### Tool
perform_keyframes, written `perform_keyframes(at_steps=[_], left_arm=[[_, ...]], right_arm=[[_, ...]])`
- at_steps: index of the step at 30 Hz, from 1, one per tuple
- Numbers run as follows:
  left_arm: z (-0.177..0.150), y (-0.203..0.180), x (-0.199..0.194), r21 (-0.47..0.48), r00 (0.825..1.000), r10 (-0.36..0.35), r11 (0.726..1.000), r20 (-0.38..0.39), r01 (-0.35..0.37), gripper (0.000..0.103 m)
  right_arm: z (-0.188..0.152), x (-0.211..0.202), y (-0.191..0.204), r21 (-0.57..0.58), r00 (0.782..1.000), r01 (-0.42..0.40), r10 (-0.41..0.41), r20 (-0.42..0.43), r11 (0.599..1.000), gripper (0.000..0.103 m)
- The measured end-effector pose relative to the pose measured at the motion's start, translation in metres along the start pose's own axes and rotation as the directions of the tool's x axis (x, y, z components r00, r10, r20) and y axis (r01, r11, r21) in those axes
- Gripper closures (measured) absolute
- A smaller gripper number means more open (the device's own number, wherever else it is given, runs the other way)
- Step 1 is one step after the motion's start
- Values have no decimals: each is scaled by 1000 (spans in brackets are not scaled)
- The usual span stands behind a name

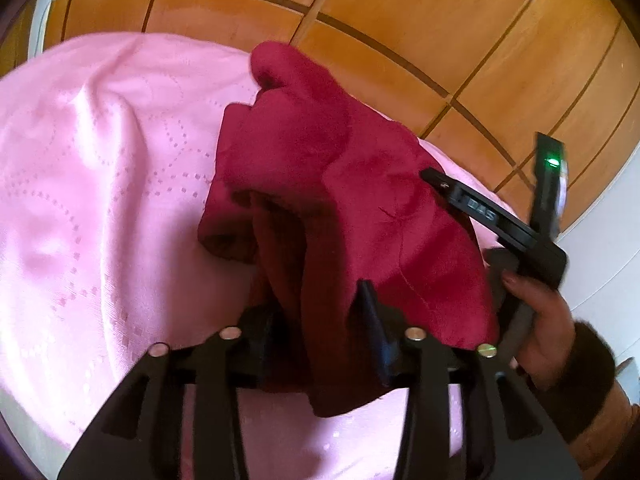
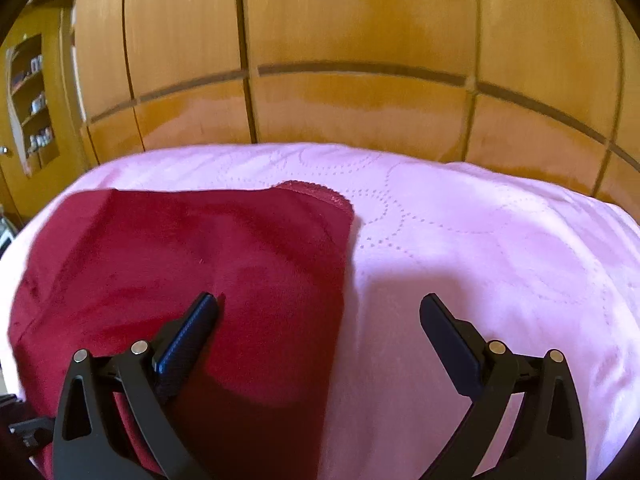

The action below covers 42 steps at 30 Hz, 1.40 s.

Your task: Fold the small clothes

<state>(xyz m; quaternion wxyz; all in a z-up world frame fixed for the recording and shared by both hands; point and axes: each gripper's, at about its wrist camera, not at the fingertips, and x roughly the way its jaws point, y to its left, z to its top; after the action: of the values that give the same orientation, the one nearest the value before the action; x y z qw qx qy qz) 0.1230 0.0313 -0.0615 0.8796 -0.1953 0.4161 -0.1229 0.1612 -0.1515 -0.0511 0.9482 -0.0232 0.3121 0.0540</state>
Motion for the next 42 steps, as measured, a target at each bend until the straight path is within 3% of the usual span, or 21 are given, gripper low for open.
perform_keyframes(at_steps=[1, 3, 4, 8, 12, 16, 21, 30, 33, 38, 39, 42], left_arm=[[1, -4, -2, 2, 1000, 4, 1000, 4, -4, 50], [4, -9, -8, 5, 998, 51, 999, 33, -51, 22], [5, -11, -12, 7, 994, 91, 996, 55, -91, 20], [14, -9, -22, 3, 986, 142, 990, 91, -143, 19], [15, 2, -13, 0, 976, 209, 978, 61, -209, 19], [10, 15, -2, -24, 974, 228, 973, 15, -228, 18], [6, 14, 2, 30, 968, 251, 967, 25, -252, 17], [6, 20, -5, -14, 980, 197, 980, 30, -197, 17], [6, 16, -5, -4, 978, 208, 978, 31, -208, 17], [10, 5, -17, 24, 978, 194, 980, 81, -197, 16], [10, 2, -17, 39, 976, 202, 978, 86, -205, 14], [6, 1, -1, 130, 946, 318, 938, 53, -323, 13]], right_arm=[[-3, -8, 0, -3, 1000, 3, -3, 14, 1000, 3], [-6, -21, 0, -26, 999, 9, -8, 34, 1000, 3], [-9, -27, -1, -38, 999, 10, -9, 38, 999, 3], [-24, -50, -8, -36, 1000, -16, 17, 24, 999, 3], [-40, -51, -15, -19, 999, -30, 30, -34, 999, 3], [-56, -41, -19, 45, 995, -57, 60, -75, 997, 3], [-67, -31, -28, 138, 988, -112, 125, -94, 984, 3], [-71, -35, -31, 159, 985, -134, 149, -90, 978, 3], [-71, -34, -32, 167, 983, -142, 158, -91, 976, 3], [-73, -48, -30, 167, 977, -163, 183, -113, 972, 3], [-76, -52, -27, 150, 974, -174, 193, -121, 973, 3], [-87, -59, -13, 20, 984, -139, 140, -108, 990, 3]])
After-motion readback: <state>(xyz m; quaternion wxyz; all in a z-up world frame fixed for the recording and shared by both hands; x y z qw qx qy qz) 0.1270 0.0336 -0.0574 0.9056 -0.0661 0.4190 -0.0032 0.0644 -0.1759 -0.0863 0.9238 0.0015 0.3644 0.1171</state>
